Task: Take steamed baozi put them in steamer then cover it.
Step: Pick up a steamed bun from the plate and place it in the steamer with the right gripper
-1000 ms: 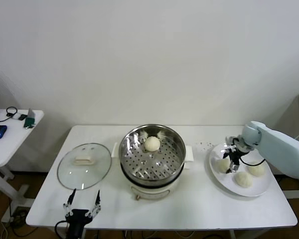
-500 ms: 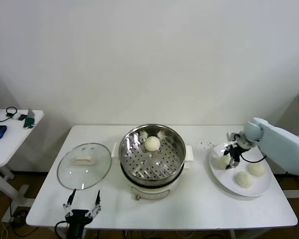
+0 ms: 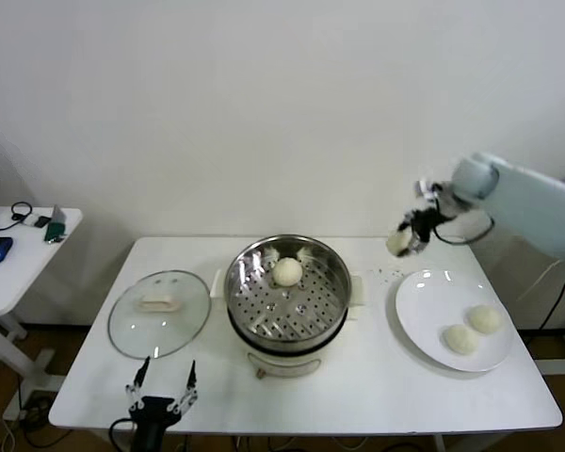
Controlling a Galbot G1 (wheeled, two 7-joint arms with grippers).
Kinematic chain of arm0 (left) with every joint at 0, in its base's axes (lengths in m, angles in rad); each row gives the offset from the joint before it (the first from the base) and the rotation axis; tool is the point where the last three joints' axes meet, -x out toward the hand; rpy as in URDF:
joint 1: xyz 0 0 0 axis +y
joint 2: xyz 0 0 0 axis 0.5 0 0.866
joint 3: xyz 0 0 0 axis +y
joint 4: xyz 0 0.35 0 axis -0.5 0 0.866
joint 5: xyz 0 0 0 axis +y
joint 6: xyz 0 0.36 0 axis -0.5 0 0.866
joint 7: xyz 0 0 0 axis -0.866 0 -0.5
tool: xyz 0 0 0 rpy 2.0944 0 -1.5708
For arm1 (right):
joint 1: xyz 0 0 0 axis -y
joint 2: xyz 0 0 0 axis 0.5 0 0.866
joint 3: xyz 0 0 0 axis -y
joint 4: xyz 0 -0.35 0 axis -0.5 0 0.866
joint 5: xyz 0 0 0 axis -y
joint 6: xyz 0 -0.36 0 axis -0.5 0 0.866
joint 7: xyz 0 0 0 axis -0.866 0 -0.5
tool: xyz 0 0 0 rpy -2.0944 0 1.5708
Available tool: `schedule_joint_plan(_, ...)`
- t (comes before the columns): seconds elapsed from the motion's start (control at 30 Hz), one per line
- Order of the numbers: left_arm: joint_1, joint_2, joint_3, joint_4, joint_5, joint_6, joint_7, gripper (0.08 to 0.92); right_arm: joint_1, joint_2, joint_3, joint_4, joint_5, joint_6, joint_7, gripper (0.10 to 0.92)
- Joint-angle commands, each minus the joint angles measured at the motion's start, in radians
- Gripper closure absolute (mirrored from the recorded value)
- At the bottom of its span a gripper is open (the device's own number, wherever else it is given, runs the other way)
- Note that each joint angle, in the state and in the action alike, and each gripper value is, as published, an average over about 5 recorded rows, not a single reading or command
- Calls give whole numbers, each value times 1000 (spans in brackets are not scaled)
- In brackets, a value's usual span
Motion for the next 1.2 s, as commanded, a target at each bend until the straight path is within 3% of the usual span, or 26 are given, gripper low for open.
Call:
schedule_joint_plan(0.03,-4,-1,14,-8,1,-4,-2,177,296,164,-249,63,362,-42,32,335)
schedule_joint_plan(0.57,2,33,33,-4,23,-17,0,177,265,475,-318,222,545,-100,142,330)
schedule_joint_plan(0.87,26,61,17,-4,-4,-36,-8,177,227,610,-371,173,562,-96,141,330)
schedule_joint_plan(1.2,27,63,14,-9,-13,-40,-12,177,162,627,-393,172,483,-99,150,327)
